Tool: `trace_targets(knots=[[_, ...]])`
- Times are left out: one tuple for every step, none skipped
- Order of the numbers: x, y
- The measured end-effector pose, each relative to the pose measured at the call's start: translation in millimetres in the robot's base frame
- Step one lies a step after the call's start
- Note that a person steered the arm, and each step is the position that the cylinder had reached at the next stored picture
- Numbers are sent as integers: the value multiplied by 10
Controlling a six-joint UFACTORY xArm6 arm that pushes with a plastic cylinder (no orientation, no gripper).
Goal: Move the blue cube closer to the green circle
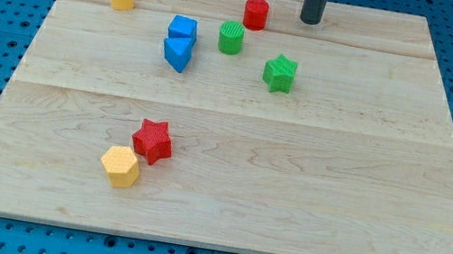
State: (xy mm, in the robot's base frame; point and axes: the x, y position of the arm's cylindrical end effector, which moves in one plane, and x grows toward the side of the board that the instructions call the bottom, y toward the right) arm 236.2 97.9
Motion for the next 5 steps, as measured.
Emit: trace_targets(knots=[[0,0],[147,262],[499,732],[1164,746],[1985,490]])
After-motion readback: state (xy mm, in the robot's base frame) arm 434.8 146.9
